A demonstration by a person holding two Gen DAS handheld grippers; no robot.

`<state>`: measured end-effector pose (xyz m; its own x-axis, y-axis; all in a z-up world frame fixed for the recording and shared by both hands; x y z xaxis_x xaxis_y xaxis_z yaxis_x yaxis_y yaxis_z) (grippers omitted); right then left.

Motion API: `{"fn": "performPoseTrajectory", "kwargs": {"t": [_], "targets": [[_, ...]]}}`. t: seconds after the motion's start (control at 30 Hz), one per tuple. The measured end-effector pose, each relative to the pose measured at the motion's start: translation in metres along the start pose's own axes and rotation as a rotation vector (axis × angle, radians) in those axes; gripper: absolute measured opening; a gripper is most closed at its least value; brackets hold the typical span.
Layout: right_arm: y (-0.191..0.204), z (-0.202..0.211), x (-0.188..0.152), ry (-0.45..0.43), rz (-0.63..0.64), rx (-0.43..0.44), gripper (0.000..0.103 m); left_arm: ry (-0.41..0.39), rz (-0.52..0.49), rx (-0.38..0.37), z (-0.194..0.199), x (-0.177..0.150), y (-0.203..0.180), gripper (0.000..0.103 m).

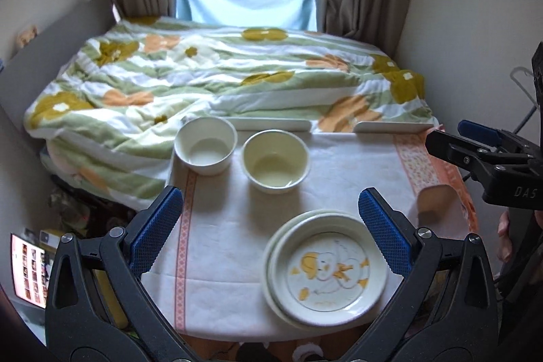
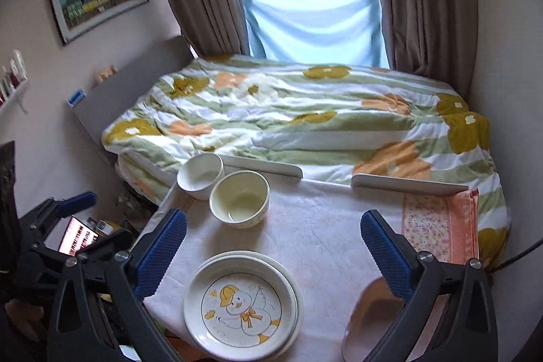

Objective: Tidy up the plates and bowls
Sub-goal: 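Reach both tools to the large cream bowl and grip its rim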

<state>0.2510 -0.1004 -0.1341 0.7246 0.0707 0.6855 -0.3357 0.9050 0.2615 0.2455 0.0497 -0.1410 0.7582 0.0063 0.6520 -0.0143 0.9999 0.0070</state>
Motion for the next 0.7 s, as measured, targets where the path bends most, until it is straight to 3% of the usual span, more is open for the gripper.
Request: {"fn": "performPoseTrajectory", "kwargs": {"t": [0.07,0.17,0.3,0.33,0.43,0.5,0.63,0.7], "targets": [[-0.002,-0.025,0.004,0.026,-0.018,-0.051,0.102,0.042,0.029,-0.024,-0.023,0.002,0.016,0.103],[-0.003,-0.07,0.003,0.104,-0.059,-0.032,0.102,0.108,0.075,-0.07,-0.062,0.003,0.034,0.103],[-0.009,-0.125,-0.003,0.186,-0.141,-0.021,0.101,0.212,0.124,-0.106,-0.118,-0.005,0.047,0.09],[-0.012,-0.136,-0.007,0.206,-0.157,-0.024,0.098,0.241,0.142,-0.112,-0.132,-0.009,0.05,0.087],[-0.02,-0.169,-0.017,0.284,-0.201,-0.033,0.073,0.314,0.185,-0.148,-0.165,-0.019,0.048,0.071],[-0.025,-0.186,-0.025,0.322,-0.227,-0.037,0.068,0.346,0.182,-0.163,-0.184,-0.021,0.043,0.063],[-0.031,-0.203,-0.033,0.362,-0.261,-0.042,0.059,0.386,0.172,-0.213,-0.21,-0.019,0.03,0.062],[-0.033,-0.213,-0.035,0.382,-0.274,-0.039,0.056,0.406,0.162,-0.231,-0.222,-0.018,0.024,0.055]]}}
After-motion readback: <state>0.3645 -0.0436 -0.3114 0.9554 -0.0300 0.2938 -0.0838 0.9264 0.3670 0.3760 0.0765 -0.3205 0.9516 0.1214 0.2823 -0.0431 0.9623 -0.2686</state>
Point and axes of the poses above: each gripper's, at about its wrist camera, not at the fingertips, and z roughly against the way its jaws point, y to its left, x to its top, the point moved 8 cm from there along -z, roughly the way its jaws point, and after that the axes turned 8 degrees about x, right-handed, at the moved point
